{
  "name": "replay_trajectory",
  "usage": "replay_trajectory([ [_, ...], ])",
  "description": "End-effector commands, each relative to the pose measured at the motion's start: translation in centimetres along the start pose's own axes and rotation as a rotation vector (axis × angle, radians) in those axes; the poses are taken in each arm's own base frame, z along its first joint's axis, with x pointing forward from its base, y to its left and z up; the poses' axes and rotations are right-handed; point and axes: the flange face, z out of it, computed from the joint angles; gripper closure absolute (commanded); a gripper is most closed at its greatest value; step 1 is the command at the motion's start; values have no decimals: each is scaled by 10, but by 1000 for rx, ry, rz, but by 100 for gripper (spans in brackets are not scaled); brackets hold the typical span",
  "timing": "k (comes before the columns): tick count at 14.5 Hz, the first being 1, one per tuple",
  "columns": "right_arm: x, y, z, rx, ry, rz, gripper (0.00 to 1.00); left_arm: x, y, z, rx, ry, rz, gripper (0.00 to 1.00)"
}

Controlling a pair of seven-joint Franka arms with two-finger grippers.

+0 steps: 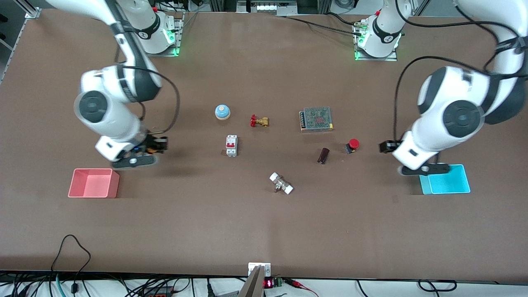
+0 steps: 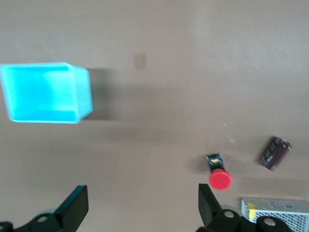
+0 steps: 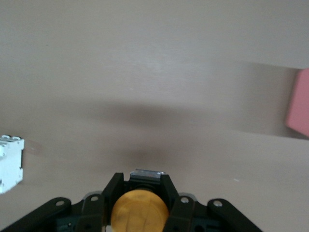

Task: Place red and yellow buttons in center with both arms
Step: 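Carry the red button centerward with the left gripper while the right gripper carries yellow, then release the red button near the capacitor while the right gripper lowers yellow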

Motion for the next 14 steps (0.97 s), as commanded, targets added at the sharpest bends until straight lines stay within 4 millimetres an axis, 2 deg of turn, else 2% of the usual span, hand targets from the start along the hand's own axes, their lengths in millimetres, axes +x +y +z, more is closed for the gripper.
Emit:
replay_trajectory([
  [1, -1, -4, 30, 1, 42, 8, 66, 7, -15, -47, 28, 13, 81, 0],
  [4, 2, -10, 58, 16, 87, -3, 66, 2, -35, -94, 9, 9, 135, 0],
  [5, 3, -11, 62, 19, 96, -2, 66, 0, -36, -105, -12, 12, 142, 0],
  [6, 4, -11, 65, 21, 104, -2, 66, -4, -32, -124, -35, 44, 158, 0],
  [7, 4, -10, 69, 21, 105, -2, 66, -16, -32, -145, -35, 72, 177, 0],
  [8, 4, -12, 74, 22, 105, -3, 66, -29, -42, -160, -19, 97, 187, 0],
  [10, 5, -11, 89, 26, 115, -4, 66, -52, -59, -156, -20, 69, 236, 0],
  [12, 7, -12, 98, 30, 125, -4, 66, -65, -82, -155, -136, 54, 211, 0],
  [14, 7, -12, 100, 31, 127, -4, 66, -91, -86, -158, -140, 60, 256, 0],
])
